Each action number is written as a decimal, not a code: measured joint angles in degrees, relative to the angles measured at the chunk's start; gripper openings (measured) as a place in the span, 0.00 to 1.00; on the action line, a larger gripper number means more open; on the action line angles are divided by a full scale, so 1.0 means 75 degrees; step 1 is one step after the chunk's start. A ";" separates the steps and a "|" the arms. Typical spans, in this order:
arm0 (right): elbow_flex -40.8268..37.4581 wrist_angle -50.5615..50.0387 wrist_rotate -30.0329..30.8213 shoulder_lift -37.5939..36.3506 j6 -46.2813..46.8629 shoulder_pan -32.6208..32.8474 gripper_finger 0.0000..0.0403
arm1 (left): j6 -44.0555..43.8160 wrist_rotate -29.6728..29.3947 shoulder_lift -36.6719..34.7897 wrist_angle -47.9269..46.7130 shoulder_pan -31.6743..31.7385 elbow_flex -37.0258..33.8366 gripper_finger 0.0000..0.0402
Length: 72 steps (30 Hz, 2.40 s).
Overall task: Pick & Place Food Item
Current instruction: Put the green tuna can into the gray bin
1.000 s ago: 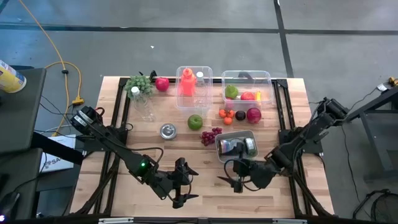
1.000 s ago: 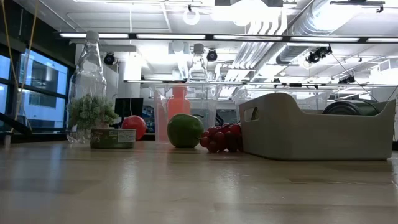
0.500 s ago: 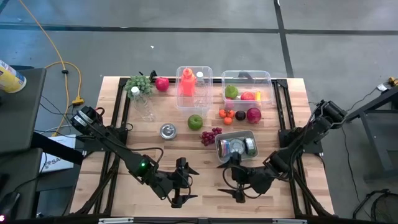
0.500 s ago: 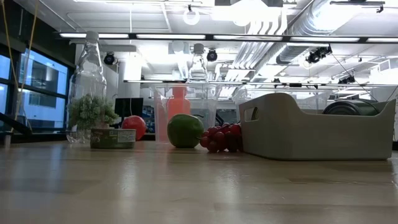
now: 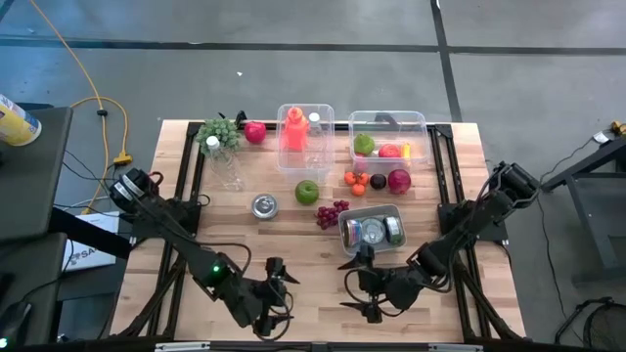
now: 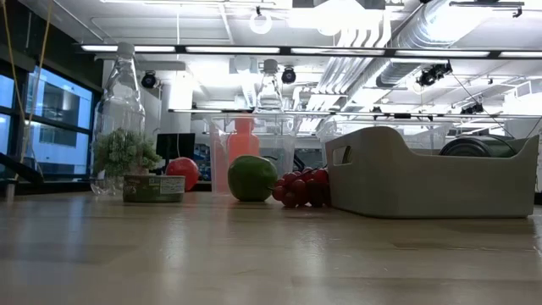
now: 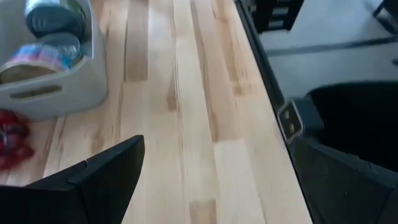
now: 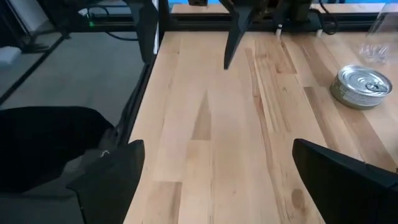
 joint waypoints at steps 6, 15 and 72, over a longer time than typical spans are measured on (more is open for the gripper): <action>0.0000 0.0393 -0.0333 0.0220 -0.0049 -0.0047 0.99 | -0.0299 -0.0061 0.0000 -0.0451 -0.0174 0.0000 0.99; 0.0002 0.0802 -0.0925 0.0217 -0.0942 -0.0137 0.99 | -0.1377 -0.0101 0.0000 -0.1739 -0.0170 0.0000 0.99; 0.0002 0.0646 -0.0931 0.0206 -0.0942 -0.0455 0.99 | -0.0518 0.0822 -0.0003 -0.3920 0.3015 -0.1976 0.99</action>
